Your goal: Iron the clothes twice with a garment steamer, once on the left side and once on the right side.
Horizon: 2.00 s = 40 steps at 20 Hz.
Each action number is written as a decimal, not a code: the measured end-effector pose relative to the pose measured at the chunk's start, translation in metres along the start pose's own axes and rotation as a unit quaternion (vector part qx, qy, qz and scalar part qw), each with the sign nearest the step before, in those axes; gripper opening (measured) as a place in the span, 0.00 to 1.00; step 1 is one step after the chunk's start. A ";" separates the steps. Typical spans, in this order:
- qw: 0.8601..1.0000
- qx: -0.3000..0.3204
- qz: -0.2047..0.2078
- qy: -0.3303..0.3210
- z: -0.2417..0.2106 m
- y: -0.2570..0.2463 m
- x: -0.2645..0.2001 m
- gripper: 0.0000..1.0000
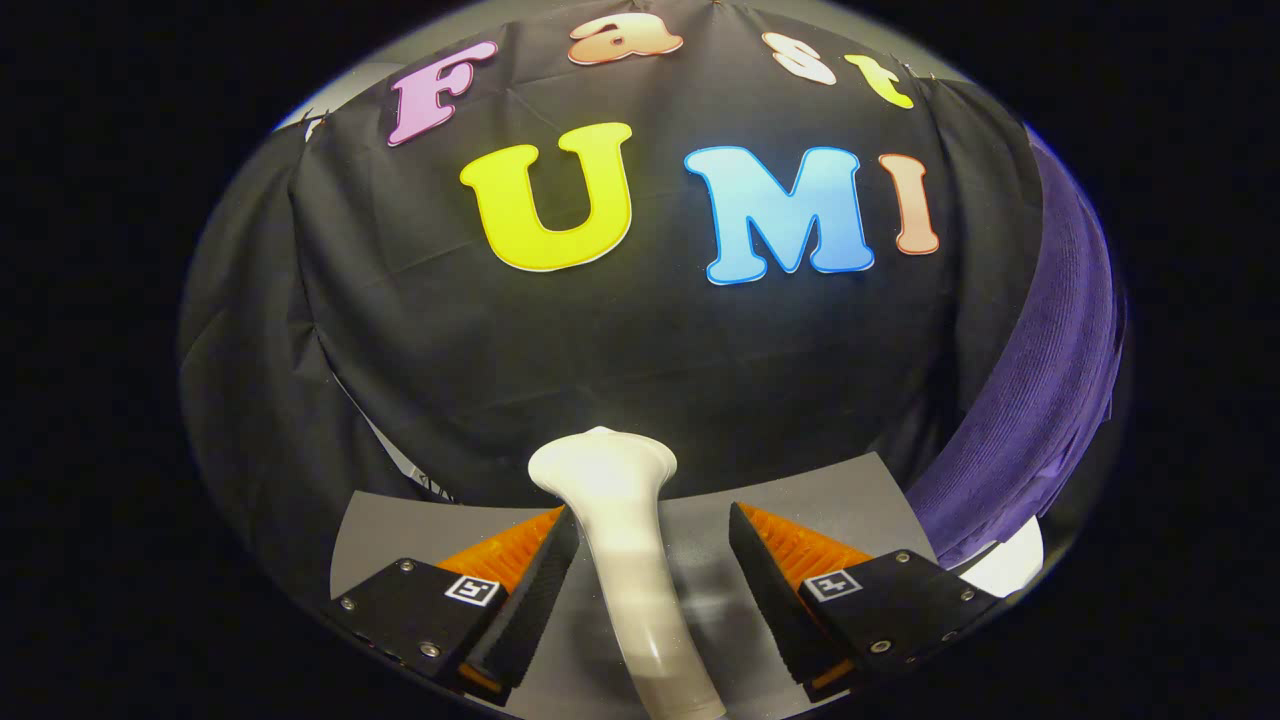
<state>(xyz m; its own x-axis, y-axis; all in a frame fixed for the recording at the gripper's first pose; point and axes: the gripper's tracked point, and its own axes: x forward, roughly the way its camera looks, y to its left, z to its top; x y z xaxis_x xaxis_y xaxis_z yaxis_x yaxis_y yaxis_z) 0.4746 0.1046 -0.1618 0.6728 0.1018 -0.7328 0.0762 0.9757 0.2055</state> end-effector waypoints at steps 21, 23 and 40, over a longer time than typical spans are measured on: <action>0.999 0.026 -0.022 0.024 -0.025 0.002 -0.004 0.49; 0.999 0.031 -0.011 0.004 -0.024 0.006 -0.024 0.49; 0.990 -0.044 0.014 -0.135 -0.070 -0.031 -0.200 0.39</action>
<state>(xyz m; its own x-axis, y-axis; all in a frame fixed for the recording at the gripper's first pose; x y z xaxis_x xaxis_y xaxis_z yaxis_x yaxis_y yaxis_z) 0.2855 0.0676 -0.0669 0.8465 0.0843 -0.5257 -0.0006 0.9875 0.1574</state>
